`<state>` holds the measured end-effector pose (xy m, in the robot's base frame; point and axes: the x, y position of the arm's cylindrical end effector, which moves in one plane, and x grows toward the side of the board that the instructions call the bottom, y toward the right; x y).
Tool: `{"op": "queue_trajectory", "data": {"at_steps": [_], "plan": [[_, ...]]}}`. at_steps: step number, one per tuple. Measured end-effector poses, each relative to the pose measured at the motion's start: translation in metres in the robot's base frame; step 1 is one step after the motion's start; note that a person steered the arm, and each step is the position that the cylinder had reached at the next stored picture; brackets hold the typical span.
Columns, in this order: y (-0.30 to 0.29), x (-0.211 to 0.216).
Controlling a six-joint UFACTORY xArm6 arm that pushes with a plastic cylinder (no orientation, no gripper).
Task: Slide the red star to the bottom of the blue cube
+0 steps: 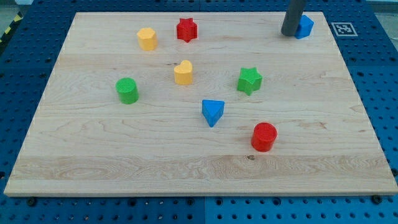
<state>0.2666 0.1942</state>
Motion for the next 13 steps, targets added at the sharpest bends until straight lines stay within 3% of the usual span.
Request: {"op": "queue_trajectory", "data": {"at_steps": [1, 3, 4, 5, 8, 13], "plan": [[-0.048, 0.000], [-0.174, -0.055], [-0.282, -0.051], [-0.354, -0.035], [-0.277, -0.025], [-0.121, 0.064]]}}
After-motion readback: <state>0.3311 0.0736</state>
